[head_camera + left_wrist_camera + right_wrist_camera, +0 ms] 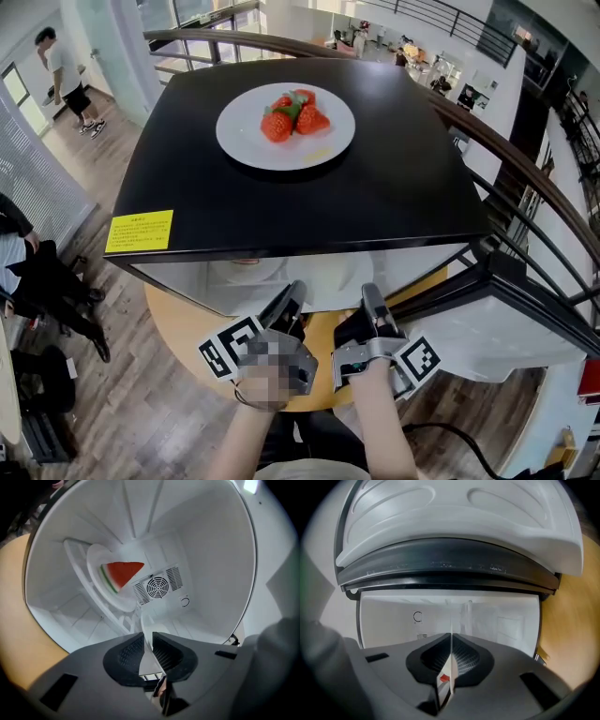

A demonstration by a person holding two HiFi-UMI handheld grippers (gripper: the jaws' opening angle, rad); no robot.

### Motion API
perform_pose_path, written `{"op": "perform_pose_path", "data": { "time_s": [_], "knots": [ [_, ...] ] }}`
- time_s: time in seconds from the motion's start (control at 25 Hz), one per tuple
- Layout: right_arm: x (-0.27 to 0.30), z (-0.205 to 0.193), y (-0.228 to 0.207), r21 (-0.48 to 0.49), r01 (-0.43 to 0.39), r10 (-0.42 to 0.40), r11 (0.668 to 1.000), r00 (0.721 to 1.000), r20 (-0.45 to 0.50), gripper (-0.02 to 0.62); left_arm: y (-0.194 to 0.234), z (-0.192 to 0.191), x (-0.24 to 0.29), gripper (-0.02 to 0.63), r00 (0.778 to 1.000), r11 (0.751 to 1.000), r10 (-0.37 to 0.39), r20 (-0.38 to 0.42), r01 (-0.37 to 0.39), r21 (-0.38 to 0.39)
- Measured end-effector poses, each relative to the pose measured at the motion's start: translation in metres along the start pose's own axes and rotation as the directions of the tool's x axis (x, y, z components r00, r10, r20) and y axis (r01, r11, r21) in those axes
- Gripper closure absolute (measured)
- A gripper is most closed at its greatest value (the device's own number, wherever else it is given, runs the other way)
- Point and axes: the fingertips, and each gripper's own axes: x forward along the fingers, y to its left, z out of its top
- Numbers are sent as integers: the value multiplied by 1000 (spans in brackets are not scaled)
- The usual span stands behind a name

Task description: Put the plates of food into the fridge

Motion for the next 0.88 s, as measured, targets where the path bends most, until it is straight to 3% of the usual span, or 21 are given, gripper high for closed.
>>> {"op": "perform_pose_path", "data": {
  "time_s": [0.24,0.52,0.88],
  "knots": [
    [9,0,-6,15,6,-7,1000,999,43,574,8,0,8,541,999,1000,22,-24,-22,18],
    [16,14,-9,1,7,-7,1000,993,120,574,-1,-5,12,537,997,998,-10,-71,14,57],
    [35,16,-11,-48,32,-22,998,983,184,574,3,-20,8,537,992,999,-34,-124,39,36]
  ]
}}
